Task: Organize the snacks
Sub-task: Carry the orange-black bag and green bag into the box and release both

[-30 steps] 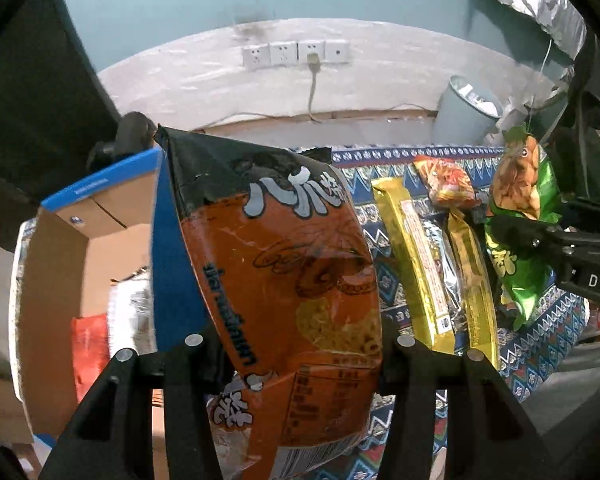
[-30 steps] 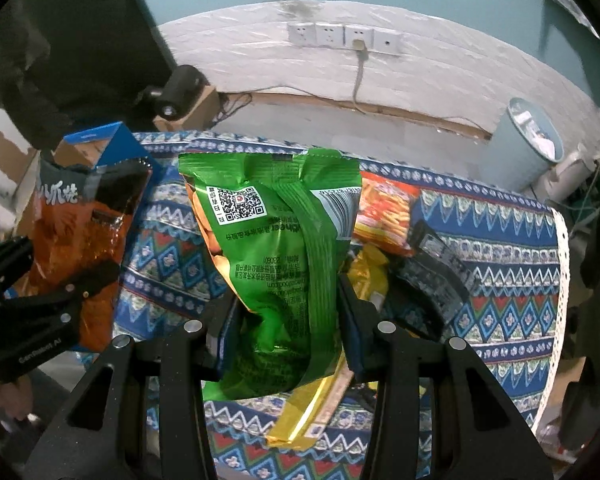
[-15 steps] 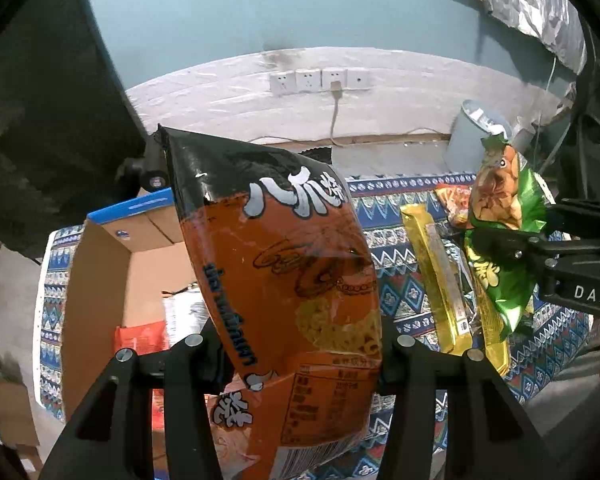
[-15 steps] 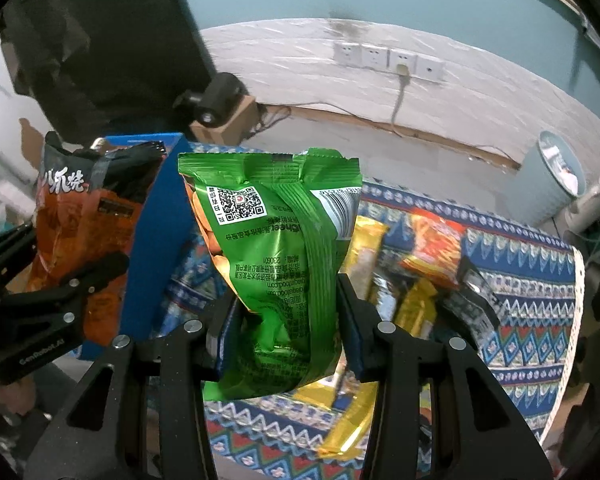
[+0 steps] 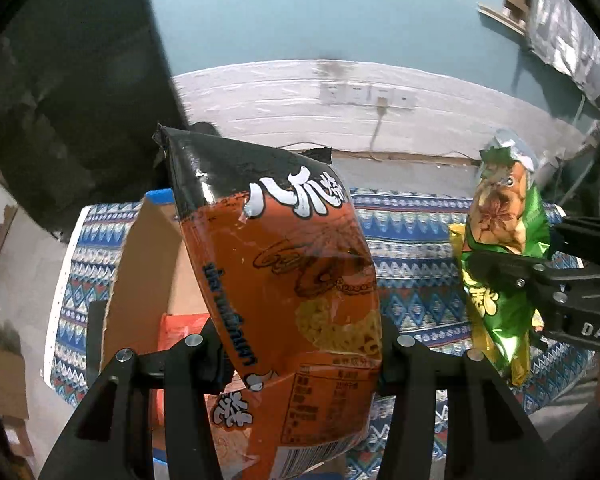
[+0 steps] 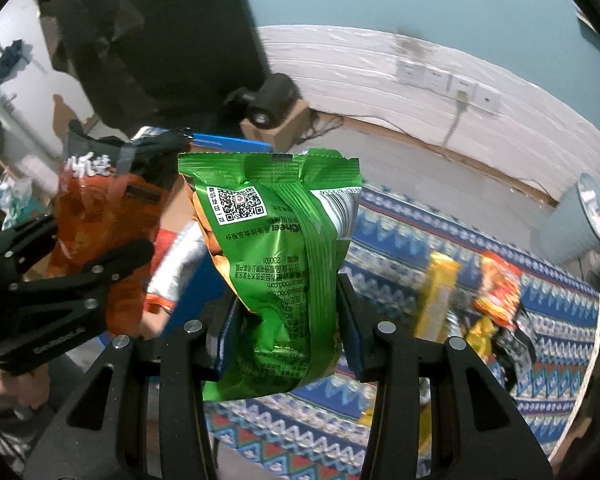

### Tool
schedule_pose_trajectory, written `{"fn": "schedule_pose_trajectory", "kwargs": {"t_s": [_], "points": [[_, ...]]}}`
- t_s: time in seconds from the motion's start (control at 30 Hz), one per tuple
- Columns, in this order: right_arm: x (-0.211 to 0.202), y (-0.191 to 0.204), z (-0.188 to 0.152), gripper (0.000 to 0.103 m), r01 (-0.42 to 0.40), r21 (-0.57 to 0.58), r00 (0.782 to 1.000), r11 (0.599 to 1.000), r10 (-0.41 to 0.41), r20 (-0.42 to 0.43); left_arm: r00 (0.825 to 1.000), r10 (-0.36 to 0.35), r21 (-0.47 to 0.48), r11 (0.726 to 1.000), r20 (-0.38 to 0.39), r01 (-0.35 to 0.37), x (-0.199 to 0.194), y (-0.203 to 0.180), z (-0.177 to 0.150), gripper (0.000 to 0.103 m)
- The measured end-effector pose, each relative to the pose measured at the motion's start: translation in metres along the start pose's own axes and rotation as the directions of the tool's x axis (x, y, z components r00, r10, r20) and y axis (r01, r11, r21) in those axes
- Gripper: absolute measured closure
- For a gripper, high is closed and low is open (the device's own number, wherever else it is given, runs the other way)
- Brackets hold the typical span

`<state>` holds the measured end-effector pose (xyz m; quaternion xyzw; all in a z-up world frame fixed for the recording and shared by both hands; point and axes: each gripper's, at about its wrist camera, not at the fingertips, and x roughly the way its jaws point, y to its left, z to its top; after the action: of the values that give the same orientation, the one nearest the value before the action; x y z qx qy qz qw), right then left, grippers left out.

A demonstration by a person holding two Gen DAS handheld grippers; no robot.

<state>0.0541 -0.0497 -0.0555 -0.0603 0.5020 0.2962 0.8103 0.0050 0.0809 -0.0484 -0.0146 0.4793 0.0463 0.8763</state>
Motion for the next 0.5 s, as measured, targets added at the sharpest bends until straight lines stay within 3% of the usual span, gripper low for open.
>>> {"fn": "schedule_pose_trajectory", "kwargs": {"t_s": [0.5], "points": [[0.04, 0.081, 0.034, 0.06, -0.077, -0.107, 0.996, 0.991, 0.073, -0.047, 0.998, 0.052, -0.124, 0.991, -0.044, -0.057, 0.01, 0.075, -0.02, 0.051]]}}
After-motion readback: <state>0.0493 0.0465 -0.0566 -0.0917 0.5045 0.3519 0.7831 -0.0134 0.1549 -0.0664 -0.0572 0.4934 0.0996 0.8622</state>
